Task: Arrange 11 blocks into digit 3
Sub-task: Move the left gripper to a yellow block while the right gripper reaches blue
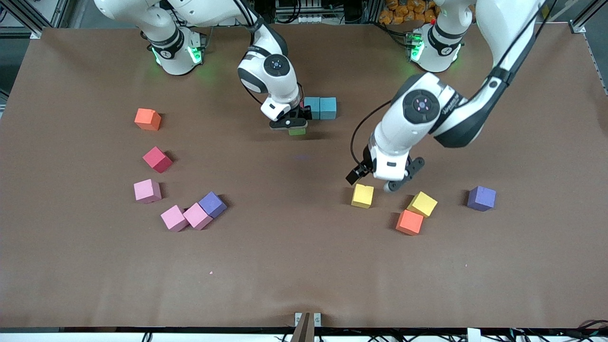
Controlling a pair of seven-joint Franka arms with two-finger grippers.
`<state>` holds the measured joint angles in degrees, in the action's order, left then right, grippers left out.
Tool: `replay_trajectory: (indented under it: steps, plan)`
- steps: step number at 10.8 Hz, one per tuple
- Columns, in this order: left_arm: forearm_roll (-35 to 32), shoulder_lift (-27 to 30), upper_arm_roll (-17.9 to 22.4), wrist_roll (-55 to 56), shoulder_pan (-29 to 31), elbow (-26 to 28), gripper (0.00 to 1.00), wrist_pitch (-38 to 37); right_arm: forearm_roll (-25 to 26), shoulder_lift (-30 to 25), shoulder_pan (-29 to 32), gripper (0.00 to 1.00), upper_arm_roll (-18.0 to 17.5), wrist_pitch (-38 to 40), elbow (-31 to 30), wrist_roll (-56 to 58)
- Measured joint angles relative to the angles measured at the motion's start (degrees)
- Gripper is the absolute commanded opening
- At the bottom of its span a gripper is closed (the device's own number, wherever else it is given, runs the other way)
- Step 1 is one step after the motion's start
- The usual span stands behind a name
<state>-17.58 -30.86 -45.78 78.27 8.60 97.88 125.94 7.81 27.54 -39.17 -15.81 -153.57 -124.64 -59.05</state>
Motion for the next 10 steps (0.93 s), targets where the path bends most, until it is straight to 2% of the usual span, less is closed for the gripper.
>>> replay_trajectory:
  steps: [2, 6, 8, 10]
  plan:
    - [-2.4, -4.2, 0.1, -0.7, -1.5, -3.0, 1.00, 0.0, 0.0, 0.0, 0.0, 1.00, 0.0, 0.0, 0.4, -0.3]
    - [-3.2, -5.2, 0.5, -0.7, -2.4, -4.6, 1.00, -2.1, 0.0, -0.9, 0.2, 1.00, 0.2, 0.2, 3.0, -0.9]
    - [-5.2, -5.2, 0.6, -1.2, -2.5, -4.7, 1.00, -3.4, 0.1, -3.0, 2.1, 1.00, 0.6, 3.9, 4.4, 0.2]
    - [-9.1, -5.3, 0.6, -6.4, -3.0, -4.6, 1.00, -3.9, 0.2, -6.4, 7.3, 1.00, 0.8, 10.8, 7.1, 7.9]
